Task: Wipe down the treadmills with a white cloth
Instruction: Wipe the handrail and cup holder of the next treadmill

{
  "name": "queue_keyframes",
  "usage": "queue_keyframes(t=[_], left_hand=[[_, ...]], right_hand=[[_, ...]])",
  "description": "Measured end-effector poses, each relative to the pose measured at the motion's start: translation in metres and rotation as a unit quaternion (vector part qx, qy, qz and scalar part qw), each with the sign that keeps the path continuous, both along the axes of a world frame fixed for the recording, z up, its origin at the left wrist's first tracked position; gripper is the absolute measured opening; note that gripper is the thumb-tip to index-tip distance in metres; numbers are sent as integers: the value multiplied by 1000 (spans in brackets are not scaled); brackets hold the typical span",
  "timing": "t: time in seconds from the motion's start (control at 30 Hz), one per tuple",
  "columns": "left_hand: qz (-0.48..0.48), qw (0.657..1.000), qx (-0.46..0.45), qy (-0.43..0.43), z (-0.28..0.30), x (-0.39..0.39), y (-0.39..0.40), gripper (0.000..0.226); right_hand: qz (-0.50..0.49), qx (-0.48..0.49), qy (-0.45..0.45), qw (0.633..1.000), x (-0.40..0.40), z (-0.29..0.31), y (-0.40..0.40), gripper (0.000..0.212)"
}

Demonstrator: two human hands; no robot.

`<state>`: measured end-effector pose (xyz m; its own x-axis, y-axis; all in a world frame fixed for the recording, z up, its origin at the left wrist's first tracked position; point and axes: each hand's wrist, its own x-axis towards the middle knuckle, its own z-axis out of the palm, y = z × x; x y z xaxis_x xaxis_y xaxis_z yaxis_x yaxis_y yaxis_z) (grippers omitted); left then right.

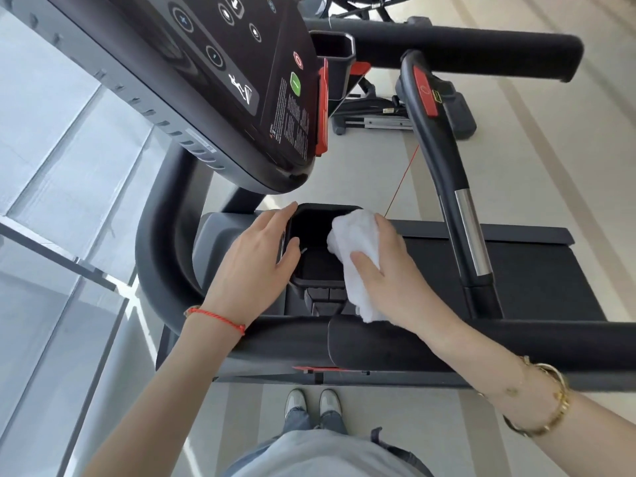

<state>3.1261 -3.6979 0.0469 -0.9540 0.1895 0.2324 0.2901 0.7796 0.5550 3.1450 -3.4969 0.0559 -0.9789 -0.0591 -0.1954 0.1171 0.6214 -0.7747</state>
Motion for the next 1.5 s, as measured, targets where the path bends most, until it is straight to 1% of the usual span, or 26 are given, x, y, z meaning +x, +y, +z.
queue_keyframes(t=[0.07,0.13,0.23,0.33,0.4,0.43,0.5,0.57,0.63,0.73,0.8,0.83,0.87,0.97,1.03,1.07,1.13,1.2,1.27,1.3,1.33,1.4,1.5], left_hand=[[-3,1000,-1,2,-1,-4,-1,48],[-1,1000,5,5,-4,-5,-1,47],[1,1000,17,15,-7,-4,-1,47],[-2,1000,25,17,-8,-5,-2,47],[-1,999,29,17,-8,-7,-2,47],[1,999,29,18,-9,-7,-2,47],[5,999,29,19,-9,-7,-2,47],[6,999,30,18,-9,-6,-1,47],[8,999,35,19,-8,-6,0,46],[17,999,43,21,-7,-5,1,45],[19,998,47,21,-7,-5,1,45],[18,998,49,19,-7,-5,1,45],[18,998,51,18,-7,-5,1,45],[20,999,49,14,-7,-4,1,46],[19,999,48,12,-7,-4,2,45],[20,999,48,11,-6,-4,2,45],[20,999,46,12,-6,-4,2,45],[20,999,44,12,-5,-3,2,45],[19,999,42,12,-5,-3,2,44],[20,999,41,12,-5,-3,2,44],[20,999,41,12,-5,-3,2,45],[21,999,40,12,-5,-3,1,45],[18,999,37,8,-6,-4,1,46]], right_hand=[[14,37,-3,999,-15,3,1,59],[39,78,4,996,-39,9,0,51],[62,107,25,992,-54,12,0,43],[39,84,47,995,-27,2,1,52],[20,51,38,998,-7,-3,0,60],[16,38,30,999,-4,-5,1,61],[29,43,28,998,-16,-3,3,59],[61,68,32,995,-43,1,6,50],[129,113,47,984,-72,11,7,40],[257,203,91,940,-98,17,-2,33],[289,243,113,919,-102,14,-6,31],[287,255,125,915,-101,11,-6,32],[277,252,134,918,-97,8,-3,33],[213,169,122,955,-81,4,16,35],[201,137,116,963,-68,2,26,37],[212,151,115,959,-66,3,27,39],[240,216,107,940,-73,8,19,41],[269,261,108,921,-88,15,3,37],[292,272,106,911,-97,19,-7,32],[286,265,107,914,-97,19,-8,31],[264,251,111,924,-93,16,-6,31],[187,205,112,954,-77,12,1,32],[75,130,71,986,-43,5,2,43]])
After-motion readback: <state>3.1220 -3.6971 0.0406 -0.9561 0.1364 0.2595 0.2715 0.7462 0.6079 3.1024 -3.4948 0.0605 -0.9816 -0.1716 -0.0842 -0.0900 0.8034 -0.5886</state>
